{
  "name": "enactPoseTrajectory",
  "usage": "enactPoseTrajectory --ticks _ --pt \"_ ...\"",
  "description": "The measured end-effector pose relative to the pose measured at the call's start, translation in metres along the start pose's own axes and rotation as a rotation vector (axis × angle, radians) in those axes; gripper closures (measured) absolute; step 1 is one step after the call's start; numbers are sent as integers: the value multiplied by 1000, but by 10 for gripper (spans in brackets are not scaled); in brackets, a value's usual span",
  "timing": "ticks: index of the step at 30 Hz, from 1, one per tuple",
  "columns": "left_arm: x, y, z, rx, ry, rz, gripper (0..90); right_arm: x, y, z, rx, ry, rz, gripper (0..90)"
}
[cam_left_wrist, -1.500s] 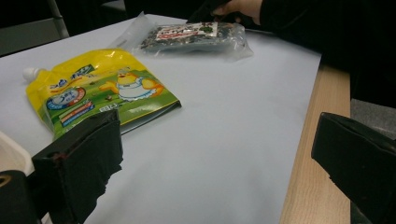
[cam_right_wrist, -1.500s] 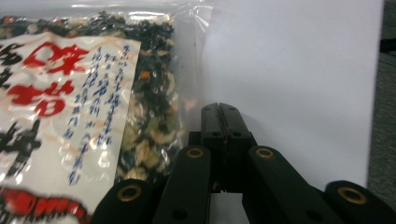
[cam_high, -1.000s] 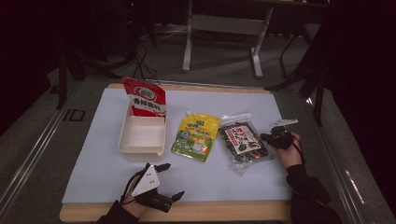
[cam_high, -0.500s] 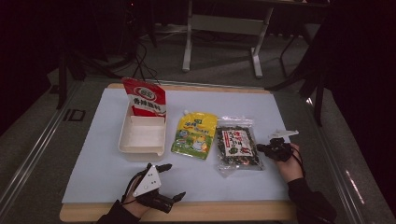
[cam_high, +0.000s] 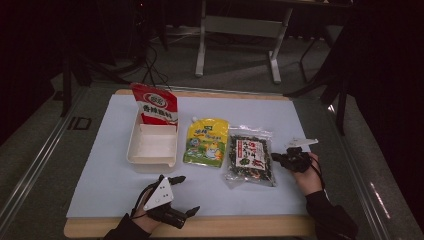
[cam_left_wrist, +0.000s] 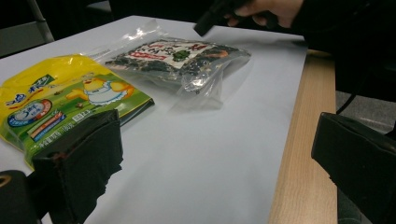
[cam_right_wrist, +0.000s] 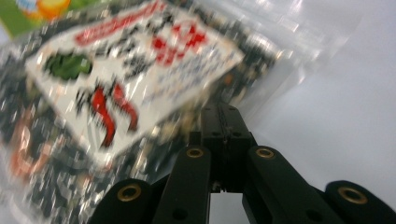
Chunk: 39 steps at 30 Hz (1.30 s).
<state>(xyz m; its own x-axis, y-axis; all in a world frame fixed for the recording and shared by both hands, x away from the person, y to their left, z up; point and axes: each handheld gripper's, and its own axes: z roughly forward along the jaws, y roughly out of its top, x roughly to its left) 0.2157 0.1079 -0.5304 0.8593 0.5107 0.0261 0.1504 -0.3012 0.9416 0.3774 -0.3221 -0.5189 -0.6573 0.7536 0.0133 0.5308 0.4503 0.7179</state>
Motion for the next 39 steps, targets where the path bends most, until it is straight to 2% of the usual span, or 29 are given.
enactPoseTrajectory --ticks 5,8,21,26,32,39 --pt "0 0 0 3 -3 2 31 -9 22 8 -36 -7 12 900" --pt "0 0 0 3 -4 4 31 -14 35 17 -36 -22 8 900" --pt "-1 -1 -1 5 -12 2 31 -40 84 49 -45 -58 76 900" --pt "-1 -1 -2 5 -9 1 31 -47 94 62 -40 -66 98 900" --pt "-1 -3 -5 7 2 -6 31 -56 102 86 9 -89 121 900" --pt "-1 -5 -9 6 16 -11 31 -58 104 103 56 -98 129 900"
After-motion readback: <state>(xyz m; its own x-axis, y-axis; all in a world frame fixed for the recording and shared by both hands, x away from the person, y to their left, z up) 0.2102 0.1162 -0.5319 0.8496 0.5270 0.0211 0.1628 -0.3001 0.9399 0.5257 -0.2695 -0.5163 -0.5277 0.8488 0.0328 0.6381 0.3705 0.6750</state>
